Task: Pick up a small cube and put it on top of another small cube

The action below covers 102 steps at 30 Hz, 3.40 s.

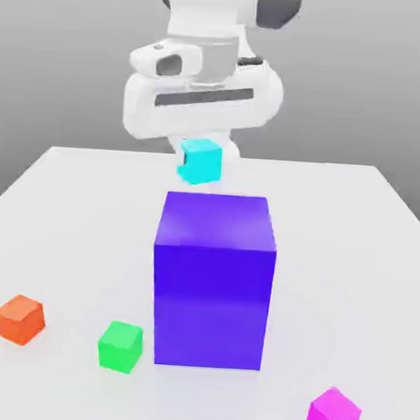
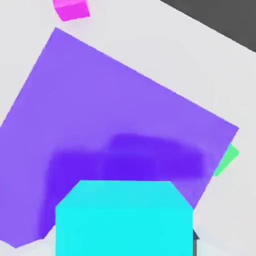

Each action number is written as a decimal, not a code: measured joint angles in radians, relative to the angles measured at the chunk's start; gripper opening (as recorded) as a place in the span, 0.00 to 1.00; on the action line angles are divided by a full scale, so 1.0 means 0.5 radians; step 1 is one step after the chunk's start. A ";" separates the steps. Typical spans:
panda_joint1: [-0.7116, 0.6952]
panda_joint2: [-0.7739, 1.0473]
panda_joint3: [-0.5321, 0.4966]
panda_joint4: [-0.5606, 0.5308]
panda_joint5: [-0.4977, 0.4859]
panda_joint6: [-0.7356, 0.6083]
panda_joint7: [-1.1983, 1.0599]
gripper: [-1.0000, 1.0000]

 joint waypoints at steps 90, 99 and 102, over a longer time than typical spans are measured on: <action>0.760 1.914 -0.664 0.775 0.204 1.285 -2.302 0.00; 0.357 1.556 -0.888 0.466 0.002 1.255 -2.268 0.00; 0.324 1.451 -0.931 0.245 -0.043 1.289 -2.499 0.00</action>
